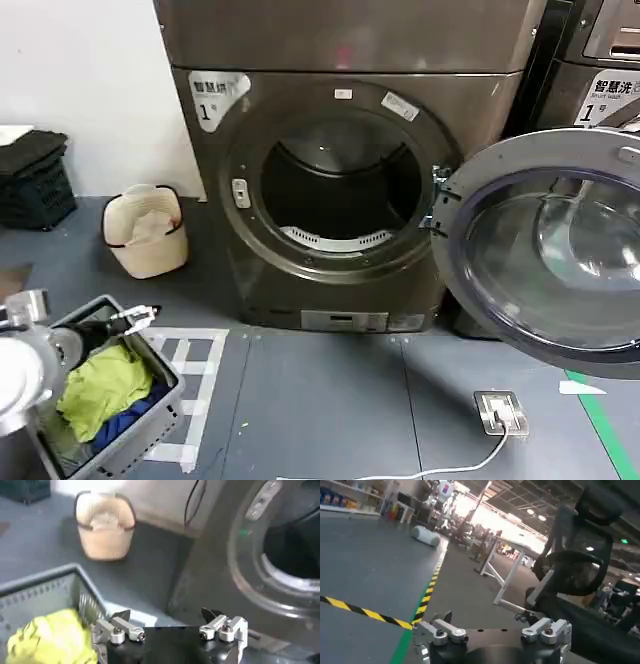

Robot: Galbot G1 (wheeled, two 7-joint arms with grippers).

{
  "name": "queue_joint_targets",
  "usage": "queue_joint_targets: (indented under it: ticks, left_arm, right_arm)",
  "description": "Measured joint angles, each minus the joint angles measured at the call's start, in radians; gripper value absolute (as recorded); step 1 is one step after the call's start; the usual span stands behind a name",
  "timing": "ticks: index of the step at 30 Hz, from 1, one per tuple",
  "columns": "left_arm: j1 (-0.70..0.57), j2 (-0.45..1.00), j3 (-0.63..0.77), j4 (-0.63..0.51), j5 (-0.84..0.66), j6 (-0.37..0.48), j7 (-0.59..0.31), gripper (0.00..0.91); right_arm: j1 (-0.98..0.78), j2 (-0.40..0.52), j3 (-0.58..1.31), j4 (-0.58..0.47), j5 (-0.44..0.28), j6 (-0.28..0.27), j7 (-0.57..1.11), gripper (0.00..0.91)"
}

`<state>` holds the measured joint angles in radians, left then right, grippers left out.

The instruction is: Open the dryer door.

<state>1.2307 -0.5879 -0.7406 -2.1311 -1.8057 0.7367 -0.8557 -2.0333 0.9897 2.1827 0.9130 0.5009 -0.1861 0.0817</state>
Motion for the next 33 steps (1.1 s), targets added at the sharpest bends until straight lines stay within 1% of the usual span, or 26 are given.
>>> queue_joint_targets:
  ticks: [6, 11, 15, 24, 27, 33]
  left_arm:
    - [-0.027, 0.064, 0.053, 0.07, -0.131, 0.0, -0.077, 0.907]
    - [-0.044, 0.107, 0.082, 0.107, -0.184, -0.001, -0.106, 0.907]
    - [-0.067, 0.12, 0.097, 0.148, -0.226, -0.001, -0.147, 0.907]
    - [-0.111, 0.127, 0.094, 0.342, -0.286, 0.0, -0.152, 0.907]
    - [-0.119, 0.126, 0.082, 0.404, -0.309, -0.001, -0.158, 0.907]
    - [-0.101, 0.118, 0.07, 0.496, -0.323, 0.0, -0.173, 0.907]
  right_arm:
    - [0.0, 0.004, -0.002, 0.014, 0.028, 0.017, -0.002, 0.907]
    - [-0.001, 0.009, -0.003, 0.018, 0.038, 0.036, -0.007, 0.907]
    - [-0.002, 0.009, -0.003, 0.018, 0.046, 0.048, -0.007, 0.907]
    - [0.006, 0.001, -0.012, 0.017, 0.047, 0.051, -0.007, 0.907]
    - [0.01, 0.002, -0.016, 0.017, 0.047, 0.065, -0.006, 0.907]
    - [0.01, 0.006, -0.019, 0.01, 0.048, 0.078, -0.008, 0.907]
